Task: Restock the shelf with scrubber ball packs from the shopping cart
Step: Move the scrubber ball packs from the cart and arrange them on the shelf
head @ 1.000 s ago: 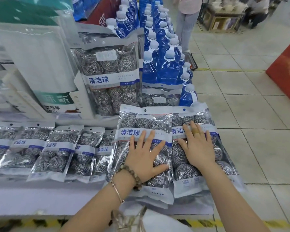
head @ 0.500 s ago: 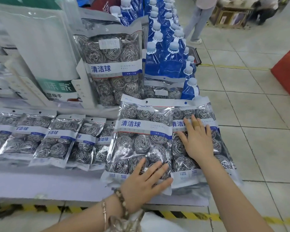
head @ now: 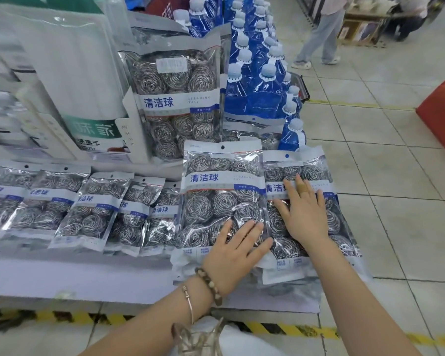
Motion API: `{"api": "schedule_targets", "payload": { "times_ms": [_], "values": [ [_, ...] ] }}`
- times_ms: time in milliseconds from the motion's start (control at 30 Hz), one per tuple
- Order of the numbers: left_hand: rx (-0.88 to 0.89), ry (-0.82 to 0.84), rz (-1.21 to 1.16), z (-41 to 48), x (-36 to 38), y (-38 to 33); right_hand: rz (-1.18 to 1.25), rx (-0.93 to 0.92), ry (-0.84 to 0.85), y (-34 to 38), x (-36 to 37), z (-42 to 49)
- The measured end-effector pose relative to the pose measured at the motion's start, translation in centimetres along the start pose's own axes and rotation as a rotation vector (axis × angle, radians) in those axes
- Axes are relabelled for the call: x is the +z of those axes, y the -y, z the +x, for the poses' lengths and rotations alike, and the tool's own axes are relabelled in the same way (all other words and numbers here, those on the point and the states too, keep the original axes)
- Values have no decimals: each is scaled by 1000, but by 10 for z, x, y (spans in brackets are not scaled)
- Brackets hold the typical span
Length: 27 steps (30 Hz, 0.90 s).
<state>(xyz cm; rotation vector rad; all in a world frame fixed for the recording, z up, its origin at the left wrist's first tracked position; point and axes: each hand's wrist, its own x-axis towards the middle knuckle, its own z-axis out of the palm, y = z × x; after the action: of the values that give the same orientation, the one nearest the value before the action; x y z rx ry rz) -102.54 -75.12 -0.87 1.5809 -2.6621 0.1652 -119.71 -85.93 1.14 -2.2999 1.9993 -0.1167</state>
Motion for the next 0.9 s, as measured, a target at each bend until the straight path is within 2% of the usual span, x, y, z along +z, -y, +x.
{"api": "schedule_targets", "payload": {
  "times_ms": [133,200,300,400,633,900],
  "values": [
    [-10,98,-86,-2,-9,2,26,-13,3,0,-3,-1],
    [-51,79,-167,4,-26,7,105,7,-37,-1,-9,-2],
    [-286,119,-297,21,-42,21,118,24,-52,-1,-11,-9],
    [-461,140,-269,41,-38,34,21,-7,-11,0,-7,-13],
    [-508,146,-207,59,-21,31,27,10,-13,4,-5,-10],
    [-526,140,-253,55,-25,32,68,16,9,4,-9,-10]
  ]
}}
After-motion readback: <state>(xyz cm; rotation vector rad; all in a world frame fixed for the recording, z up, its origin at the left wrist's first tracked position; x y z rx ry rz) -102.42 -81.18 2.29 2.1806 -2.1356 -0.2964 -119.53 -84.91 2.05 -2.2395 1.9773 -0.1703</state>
